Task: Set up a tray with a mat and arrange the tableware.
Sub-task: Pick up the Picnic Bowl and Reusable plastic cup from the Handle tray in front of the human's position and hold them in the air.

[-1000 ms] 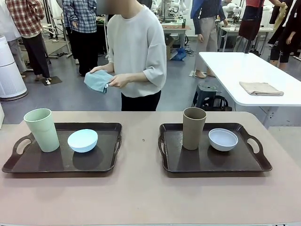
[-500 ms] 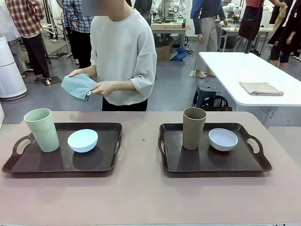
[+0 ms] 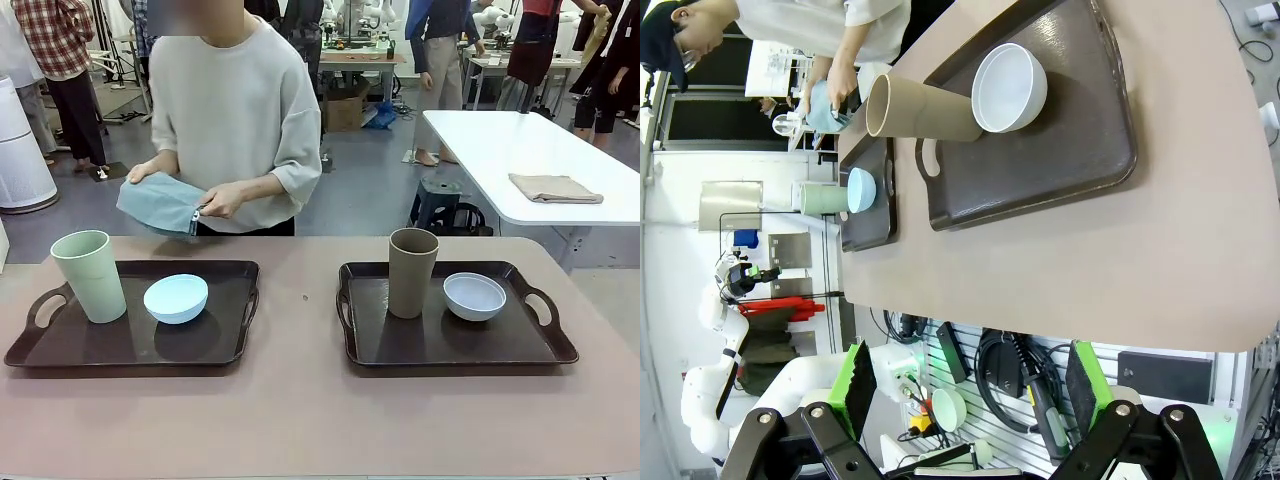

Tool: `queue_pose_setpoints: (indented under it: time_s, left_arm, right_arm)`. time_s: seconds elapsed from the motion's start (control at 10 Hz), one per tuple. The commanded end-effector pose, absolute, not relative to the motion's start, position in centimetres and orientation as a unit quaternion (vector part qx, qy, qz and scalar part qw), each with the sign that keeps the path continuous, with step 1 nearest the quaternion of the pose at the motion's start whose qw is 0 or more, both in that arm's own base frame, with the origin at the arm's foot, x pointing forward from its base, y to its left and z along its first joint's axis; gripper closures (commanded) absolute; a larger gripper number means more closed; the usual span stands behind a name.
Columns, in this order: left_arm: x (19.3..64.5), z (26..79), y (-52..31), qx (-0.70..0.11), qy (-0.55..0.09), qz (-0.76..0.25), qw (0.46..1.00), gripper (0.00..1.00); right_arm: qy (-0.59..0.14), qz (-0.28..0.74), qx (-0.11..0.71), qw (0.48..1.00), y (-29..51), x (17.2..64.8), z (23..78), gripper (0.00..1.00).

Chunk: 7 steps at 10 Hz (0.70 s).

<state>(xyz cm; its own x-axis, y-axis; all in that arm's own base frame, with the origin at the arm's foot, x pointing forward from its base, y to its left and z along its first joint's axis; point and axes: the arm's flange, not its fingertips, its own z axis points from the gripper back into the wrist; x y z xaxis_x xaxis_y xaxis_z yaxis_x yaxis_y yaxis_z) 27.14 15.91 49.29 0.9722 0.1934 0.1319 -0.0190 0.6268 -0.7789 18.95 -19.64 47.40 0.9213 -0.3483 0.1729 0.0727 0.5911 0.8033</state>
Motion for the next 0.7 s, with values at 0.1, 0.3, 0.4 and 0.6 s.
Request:
queue_pose_setpoints:
  time_s: [0.1,0.3,0.4,0.6]
  left_arm:
    - [27.03,49.17,15.90,-0.432,-0.106,0.058,0.894,0.00]
    - [27.03,49.17,15.90,-0.432,-0.106,0.058,0.894,0.00]
    - [27.03,49.17,15.90,-0.432,-0.106,0.058,0.894,0.00]
    - [27.03,49.17,15.90,-0.432,-0.106,0.058,0.894,0.00]
  right_arm:
    - [-0.167,-0.113,0.447,0.872,-19.64,19.07,47.22,0.00]
    - [-0.167,-0.113,0.447,0.872,-19.64,19.07,47.22,0.00]
    - [-0.167,-0.113,0.447,0.872,-19.64,19.07,47.22,0.00]
    - [-0.167,-0.113,0.447,0.872,-19.64,19.07,47.22,0.00]
